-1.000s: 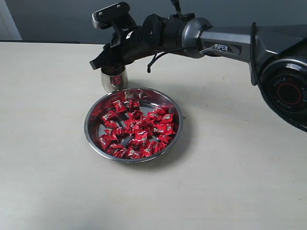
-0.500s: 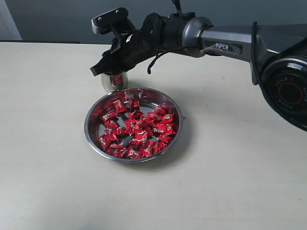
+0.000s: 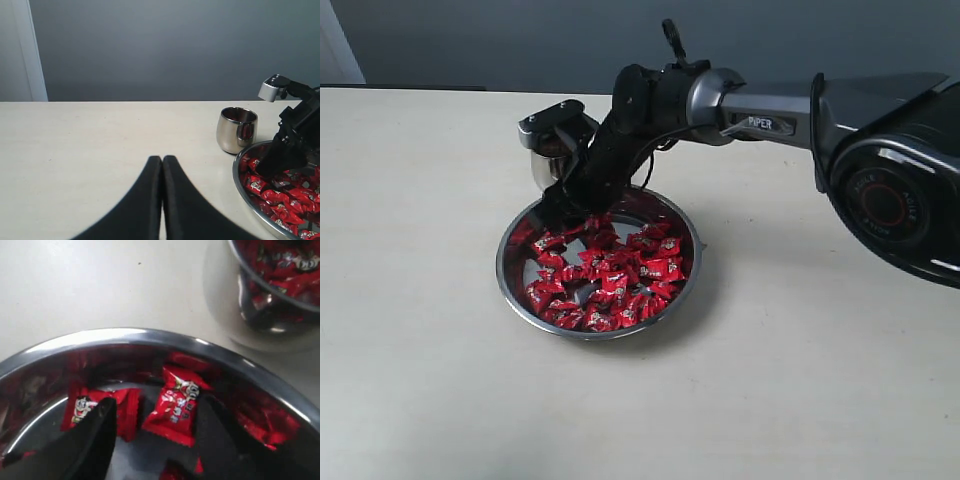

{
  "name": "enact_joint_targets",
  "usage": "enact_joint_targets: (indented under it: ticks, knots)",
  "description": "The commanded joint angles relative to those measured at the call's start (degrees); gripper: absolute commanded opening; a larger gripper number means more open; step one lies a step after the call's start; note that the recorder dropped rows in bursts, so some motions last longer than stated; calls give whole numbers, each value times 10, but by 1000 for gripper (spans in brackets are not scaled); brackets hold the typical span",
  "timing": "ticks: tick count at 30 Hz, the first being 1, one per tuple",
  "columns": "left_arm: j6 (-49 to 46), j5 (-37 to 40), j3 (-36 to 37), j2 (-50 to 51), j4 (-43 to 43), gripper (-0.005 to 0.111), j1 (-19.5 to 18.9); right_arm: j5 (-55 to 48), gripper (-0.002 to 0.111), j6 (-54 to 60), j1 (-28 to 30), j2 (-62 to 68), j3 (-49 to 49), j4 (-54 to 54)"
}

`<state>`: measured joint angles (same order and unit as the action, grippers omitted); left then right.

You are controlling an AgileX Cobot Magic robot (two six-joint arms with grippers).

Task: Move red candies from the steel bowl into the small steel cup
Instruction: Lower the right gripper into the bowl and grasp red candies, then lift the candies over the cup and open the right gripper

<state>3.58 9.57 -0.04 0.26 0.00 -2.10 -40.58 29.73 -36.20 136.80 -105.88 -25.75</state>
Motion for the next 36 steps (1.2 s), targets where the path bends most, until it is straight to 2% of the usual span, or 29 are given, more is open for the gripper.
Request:
enact_joint_targets:
  ticks: [1, 3, 10, 26, 36]
  knots:
    - [2, -2, 0, -3, 0, 0, -1, 17, 48, 2, 1, 10, -1, 4]
    - [2, -2, 0, -3, 0, 0, -1, 15, 42, 2, 1, 10, -1, 4]
    - [2, -3, 0, -3, 0, 0, -1, 15, -1, 2, 1, 1, -1, 4]
    - [2, -4, 0, -3, 0, 0, -1, 24, -1, 0, 1, -59, -1, 4]
    - [2, -4, 0, -3, 0, 0, -1, 196, -1, 1, 1, -72, -1, 19]
